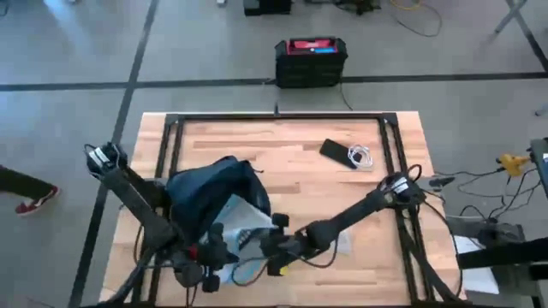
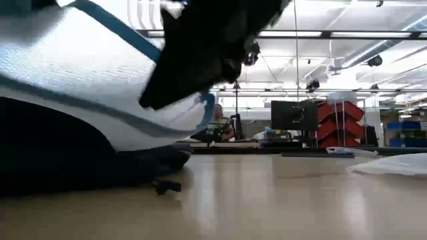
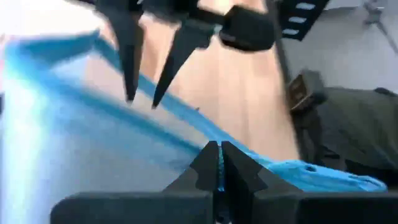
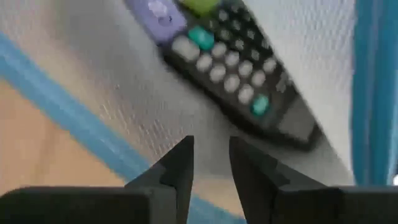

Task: Unpack backpack
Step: Remove the black calculator from the white zip bag

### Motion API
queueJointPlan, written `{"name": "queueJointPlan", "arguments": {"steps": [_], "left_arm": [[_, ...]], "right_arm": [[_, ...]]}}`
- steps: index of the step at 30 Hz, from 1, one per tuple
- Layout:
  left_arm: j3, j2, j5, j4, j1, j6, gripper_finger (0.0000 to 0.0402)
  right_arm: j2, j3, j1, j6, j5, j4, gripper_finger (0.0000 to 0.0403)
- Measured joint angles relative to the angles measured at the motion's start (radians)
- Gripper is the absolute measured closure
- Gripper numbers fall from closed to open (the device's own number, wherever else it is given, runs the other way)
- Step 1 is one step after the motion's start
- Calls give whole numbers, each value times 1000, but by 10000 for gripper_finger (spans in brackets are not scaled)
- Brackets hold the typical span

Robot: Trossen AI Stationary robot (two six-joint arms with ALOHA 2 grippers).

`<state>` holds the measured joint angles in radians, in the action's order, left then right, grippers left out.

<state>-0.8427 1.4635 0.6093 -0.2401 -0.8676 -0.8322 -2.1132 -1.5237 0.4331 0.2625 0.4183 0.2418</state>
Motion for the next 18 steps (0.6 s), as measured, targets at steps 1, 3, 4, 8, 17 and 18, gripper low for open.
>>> {"name": "queueJointPlan", "arguments": {"steps": [1,3,4,8,17,18], "left_arm": [[18,0,6,-4,1,-24,402],[53,0,7,-3,2,-79,402],[72,-1,7,-3,2,-108,402],[125,-6,7,1,2,-191,402],[132,-10,15,5,2,-193,402],[121,-12,20,4,2,-183,402]], "right_arm": [[0,3,-3,-25,0,-4,294],[0,6,-6,-70,0,-22,280],[0,7,-9,-97,-1,-31,273],[0,7,-38,-179,-4,-60,240],[0,7,-123,-127,-8,-70,189],[0,7,-123,-125,-15,-77,186]]}}
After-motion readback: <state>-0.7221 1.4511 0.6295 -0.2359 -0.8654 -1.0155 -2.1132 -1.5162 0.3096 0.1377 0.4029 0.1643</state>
